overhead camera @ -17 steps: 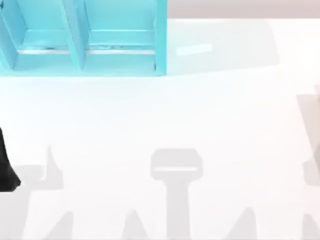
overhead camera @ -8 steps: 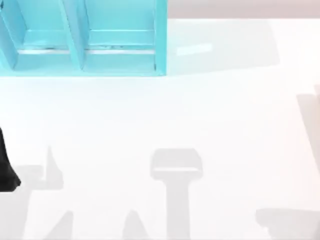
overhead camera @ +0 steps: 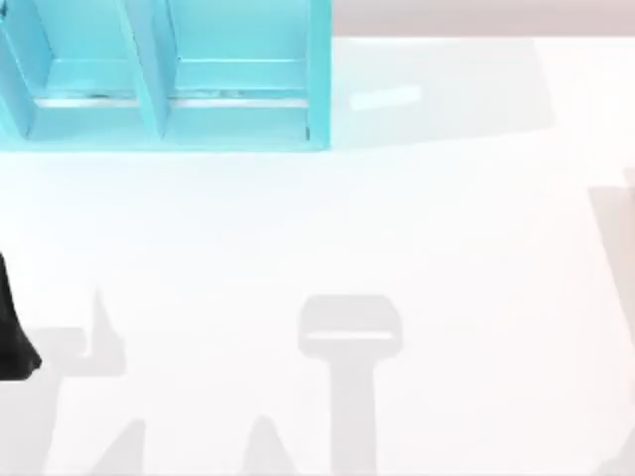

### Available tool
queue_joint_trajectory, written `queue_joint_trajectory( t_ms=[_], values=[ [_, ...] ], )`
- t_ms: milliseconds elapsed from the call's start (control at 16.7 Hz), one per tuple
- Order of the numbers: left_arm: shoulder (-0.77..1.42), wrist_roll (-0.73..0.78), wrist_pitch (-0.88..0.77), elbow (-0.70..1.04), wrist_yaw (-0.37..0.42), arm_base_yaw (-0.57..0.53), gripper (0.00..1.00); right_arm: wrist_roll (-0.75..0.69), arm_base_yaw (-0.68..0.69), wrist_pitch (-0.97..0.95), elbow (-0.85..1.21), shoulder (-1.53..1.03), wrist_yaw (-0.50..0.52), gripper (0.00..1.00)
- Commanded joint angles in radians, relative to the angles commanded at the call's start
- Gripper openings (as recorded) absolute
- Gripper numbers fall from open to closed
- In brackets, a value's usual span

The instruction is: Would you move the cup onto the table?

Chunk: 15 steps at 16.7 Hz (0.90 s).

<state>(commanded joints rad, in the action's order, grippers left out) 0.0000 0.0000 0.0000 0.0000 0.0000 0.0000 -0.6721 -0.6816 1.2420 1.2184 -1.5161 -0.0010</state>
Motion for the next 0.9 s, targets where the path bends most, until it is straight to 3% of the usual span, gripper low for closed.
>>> queue_joint_trajectory(
  t_ms=[540, 900],
  values=[
    [0.0, 0.0, 0.0, 0.0, 0.0, 0.0, 1.0, -0.015, -0.015, 0.014, 0.019, -0.039, 0.0, 1.0],
    [0.0, 0.0, 0.0, 0.0, 0.0, 0.0, 1.0, -0.012, -0.013, -0.183, -0.13, -0.087, 0.0, 1.0]
  ],
)
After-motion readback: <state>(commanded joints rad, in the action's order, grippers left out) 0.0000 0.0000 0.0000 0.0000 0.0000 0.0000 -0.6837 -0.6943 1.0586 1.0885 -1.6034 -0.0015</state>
